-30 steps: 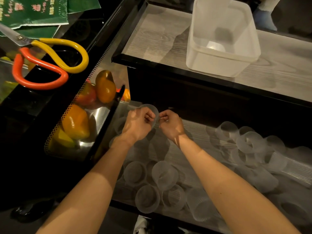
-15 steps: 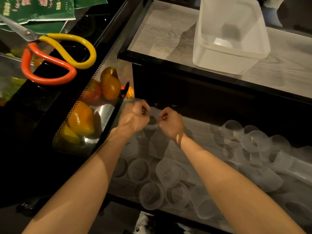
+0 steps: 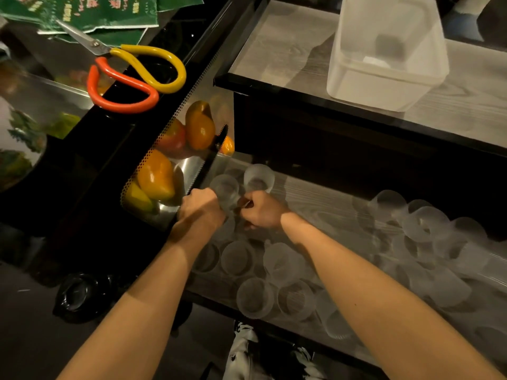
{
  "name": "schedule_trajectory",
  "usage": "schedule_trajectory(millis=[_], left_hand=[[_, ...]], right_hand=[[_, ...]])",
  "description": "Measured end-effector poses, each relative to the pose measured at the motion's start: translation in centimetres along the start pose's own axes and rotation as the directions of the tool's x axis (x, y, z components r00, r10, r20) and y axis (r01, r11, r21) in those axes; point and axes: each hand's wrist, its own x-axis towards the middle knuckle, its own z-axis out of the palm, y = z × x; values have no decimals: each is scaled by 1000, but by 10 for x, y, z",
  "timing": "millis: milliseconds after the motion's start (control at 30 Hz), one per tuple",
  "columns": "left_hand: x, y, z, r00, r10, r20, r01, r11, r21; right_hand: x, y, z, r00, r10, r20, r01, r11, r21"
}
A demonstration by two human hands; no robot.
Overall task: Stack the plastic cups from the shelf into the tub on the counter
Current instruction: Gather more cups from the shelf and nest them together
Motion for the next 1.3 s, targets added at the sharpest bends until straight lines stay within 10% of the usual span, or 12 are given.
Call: schedule_trajectory(millis=[433,967,1300], left_hand=[[-23,-18,12,991,-32,-126,-25,905,-426],[-34,-26,29,981,51,-187,-69,993,-91],[-24,-20,35,1000,-22,-8,19,977,-213]], right_hand=[[-3,-6,25,986,-9,-164,18,998,53],[-2,-13,40,982,-8,-187,-13,994,-107],[-1,0,39,989,60,-136,-72,994,-85]])
